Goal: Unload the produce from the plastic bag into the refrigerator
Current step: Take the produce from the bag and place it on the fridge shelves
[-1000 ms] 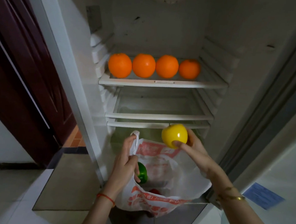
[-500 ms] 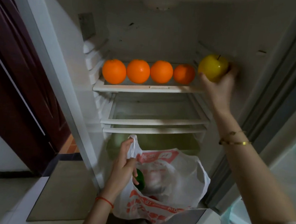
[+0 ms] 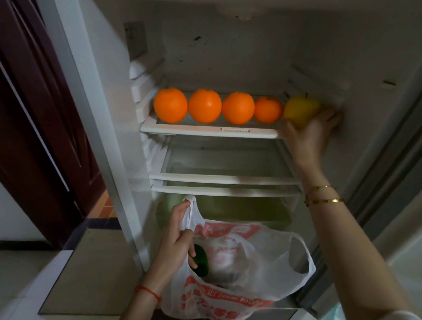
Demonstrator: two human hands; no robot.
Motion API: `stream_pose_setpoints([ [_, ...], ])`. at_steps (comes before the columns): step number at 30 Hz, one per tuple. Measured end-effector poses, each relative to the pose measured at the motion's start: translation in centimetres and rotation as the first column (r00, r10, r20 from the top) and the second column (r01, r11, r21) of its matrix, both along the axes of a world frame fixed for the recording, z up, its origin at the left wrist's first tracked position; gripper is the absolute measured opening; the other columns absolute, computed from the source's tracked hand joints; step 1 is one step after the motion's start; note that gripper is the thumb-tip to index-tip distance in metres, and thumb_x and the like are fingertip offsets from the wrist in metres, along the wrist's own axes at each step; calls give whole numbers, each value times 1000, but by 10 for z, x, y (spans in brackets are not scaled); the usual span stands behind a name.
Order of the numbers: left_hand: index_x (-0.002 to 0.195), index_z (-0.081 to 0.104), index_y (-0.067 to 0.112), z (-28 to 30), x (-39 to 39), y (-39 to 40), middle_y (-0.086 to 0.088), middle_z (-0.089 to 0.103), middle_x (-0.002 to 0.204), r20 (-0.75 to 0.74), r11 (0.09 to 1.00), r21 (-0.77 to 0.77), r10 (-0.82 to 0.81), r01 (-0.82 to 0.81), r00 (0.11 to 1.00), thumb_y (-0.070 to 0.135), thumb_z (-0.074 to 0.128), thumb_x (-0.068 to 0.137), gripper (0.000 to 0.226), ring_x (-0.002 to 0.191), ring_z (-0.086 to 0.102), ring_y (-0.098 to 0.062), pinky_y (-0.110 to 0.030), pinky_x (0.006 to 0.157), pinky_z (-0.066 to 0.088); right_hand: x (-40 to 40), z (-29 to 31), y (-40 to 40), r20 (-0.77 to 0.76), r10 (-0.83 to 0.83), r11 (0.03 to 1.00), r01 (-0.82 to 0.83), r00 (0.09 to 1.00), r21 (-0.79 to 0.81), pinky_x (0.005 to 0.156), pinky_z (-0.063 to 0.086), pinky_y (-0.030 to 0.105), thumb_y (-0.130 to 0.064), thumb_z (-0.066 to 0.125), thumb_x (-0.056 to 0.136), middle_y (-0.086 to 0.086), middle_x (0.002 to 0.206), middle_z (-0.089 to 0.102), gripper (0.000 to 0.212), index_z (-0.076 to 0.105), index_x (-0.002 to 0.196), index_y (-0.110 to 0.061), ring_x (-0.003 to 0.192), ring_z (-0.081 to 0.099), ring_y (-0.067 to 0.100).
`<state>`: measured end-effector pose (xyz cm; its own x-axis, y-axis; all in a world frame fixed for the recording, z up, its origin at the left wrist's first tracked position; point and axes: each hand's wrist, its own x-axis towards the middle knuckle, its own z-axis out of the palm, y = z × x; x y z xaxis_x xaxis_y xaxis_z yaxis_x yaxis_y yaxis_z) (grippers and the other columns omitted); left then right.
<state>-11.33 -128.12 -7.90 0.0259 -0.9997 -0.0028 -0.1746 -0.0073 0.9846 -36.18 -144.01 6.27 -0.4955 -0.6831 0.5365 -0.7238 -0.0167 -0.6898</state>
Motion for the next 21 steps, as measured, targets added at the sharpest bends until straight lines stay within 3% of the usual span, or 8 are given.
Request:
stream_pose_setpoints([
  [4, 141, 33, 36, -1, 1, 4, -7, 59, 97, -32, 1000, 9, 0, 0, 999, -9, 39, 94, 66, 57, 54, -28, -31, 41, 50, -3, -1, 5, 31, 17, 999, -16, 999, -32, 109, 19, 23, -35, 75, 79, 27, 152, 21, 102, 15, 148, 8, 142, 24, 38],
  [7, 144, 32, 32, 0, 1, 7, 29, 62, 80, -51, 1000, -8, -2, 1, 999, -12, 37, 93, 67, 61, 54, -36, -30, 41, 49, 5, -9, 27, 74, 49, 987, -37, 996, -155, 115, 14, 27, -34, 70, 85, 27, 150, 28, 90, 21, 147, 9, 142, 26, 37],
  [8, 144, 32, 30, 0, 1, 7, 38, 60, 73, -52, 1000, -12, -3, 3, 999, -12, 37, 93, 67, 63, 54, -39, -30, 40, 49, 10, -15, 38, 78, 89, 976, -71, 993, -206, 115, 21, 31, -33, 66, 89, 25, 147, 35, 80, 26, 145, 7, 138, 33, 34],
  [10, 144, 33, 29, -1, 2, 10, 43, 58, 74, -57, 1000, -20, 4, -5, 998, -13, 37, 92, 67, 74, 57, -46, -28, 39, 48, 20, -35, 60, -41, 216, 918, -217, 976, -332, 92, 46, 32, -27, 62, 94, 16, 115, 57, 41, 50, 122, 0, 104, 56, 26],
  [11, 143, 35, 29, -2, 3, 11, 41, 58, 83, -62, 1000, -24, 7, -8, 998, -13, 38, 91, 67, 79, 58, -49, -28, 38, 47, 24, -48, 72, -130, 320, 881, -345, 939, -323, 75, 48, 29, -24, 60, 94, 11, 95, 59, 23, 55, 104, -4, 84, 57, 21],
  [14, 141, 37, 31, -3, 6, 15, 18, 56, 110, -56, 1000, -18, 22, -23, 998, -13, 38, 91, 67, 69, 55, -50, -28, 37, 47, 39, -105, 97, -292, 636, 755, -654, 714, 46, 58, 41, 21, -23, 55, 96, -5, 72, 53, 18, 56, 81, -14, 60, 50, 8],
  [17, 140, 38, 30, -5, 9, 20, 0, 59, 94, -39, 999, -22, 27, -28, 999, -11, 39, 92, 64, 70, 55, -50, -29, 42, 49, 53, -165, 111, -181, 824, 555, -704, 537, 443, 58, 41, 15, -26, 58, 95, -9, 73, 59, 12, 66, 90, -18, 58, 52, 0],
  [21, 140, 38, 35, -9, 13, 27, 9, 57, 91, -29, 999, -30, 22, -23, 999, -8, 41, 94, 63, 80, 57, -49, -35, 51, 55, 69, -219, 111, -40, 817, 395, -508, 575, 766, 88, 46, 29, -44, 62, 88, 1, 119, 62, 42, 56, 121, -20, 102, 58, 17],
])
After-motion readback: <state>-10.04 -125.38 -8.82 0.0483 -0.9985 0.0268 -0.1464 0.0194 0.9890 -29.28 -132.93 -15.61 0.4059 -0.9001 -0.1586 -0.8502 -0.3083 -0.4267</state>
